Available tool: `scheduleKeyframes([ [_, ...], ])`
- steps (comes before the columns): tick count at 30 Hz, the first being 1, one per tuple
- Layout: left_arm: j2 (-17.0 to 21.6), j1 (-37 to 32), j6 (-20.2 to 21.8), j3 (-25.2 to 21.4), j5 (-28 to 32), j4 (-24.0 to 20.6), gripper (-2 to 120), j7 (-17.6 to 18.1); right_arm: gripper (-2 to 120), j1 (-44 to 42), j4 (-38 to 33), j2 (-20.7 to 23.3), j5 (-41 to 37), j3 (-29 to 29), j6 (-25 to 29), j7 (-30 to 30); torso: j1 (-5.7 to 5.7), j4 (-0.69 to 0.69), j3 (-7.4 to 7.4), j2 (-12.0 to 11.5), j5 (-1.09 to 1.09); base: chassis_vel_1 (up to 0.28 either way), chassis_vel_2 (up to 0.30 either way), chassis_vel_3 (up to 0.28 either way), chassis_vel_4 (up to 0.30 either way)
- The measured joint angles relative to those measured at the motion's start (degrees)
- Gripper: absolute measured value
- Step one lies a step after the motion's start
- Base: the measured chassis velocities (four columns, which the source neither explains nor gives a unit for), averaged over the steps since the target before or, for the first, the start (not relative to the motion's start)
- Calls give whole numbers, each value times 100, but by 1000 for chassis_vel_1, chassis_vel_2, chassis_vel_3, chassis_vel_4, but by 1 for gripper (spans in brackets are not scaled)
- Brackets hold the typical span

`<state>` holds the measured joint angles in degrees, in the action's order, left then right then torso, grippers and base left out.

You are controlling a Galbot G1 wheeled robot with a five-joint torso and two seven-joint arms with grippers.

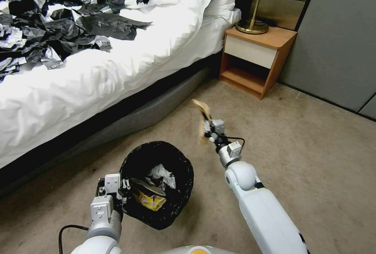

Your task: Pick up the trash bin, then pick up the garbage from the floor and place it into the trash bin.

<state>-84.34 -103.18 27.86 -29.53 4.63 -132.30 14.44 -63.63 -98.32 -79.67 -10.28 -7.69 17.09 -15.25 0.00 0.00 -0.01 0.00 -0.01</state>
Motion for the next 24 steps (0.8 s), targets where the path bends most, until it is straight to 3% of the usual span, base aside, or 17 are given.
scheduleKeyframes([
  [4,-3,24,5,6,13,0,2,2,0,-466,-592,227,45,405,293,-680,0,-1,0,0,1,0,0,0,0],
  [8,-4,40,7,15,13,0,2,2,0,-746,-647,373,206,758,419,-824,0,-1,0,0,0,0,0,0,0],
  [15,-27,45,7,37,11,0,2,3,0,-881,28,371,451,1169,601,-826,0,-1,0,0,1,0,0,0,0],
  [21,-50,17,-4,57,-8,-26,2,3,0,-514,865,235,440,1332,581,-634,0,-1,0,0,1,0,0,0,0],
  [24,-62,0,-14,82,-25,-28,2,3,6,-336,1118,175,429,1389,548,-527,0,0,1,0,1,0,0,0,0],
])
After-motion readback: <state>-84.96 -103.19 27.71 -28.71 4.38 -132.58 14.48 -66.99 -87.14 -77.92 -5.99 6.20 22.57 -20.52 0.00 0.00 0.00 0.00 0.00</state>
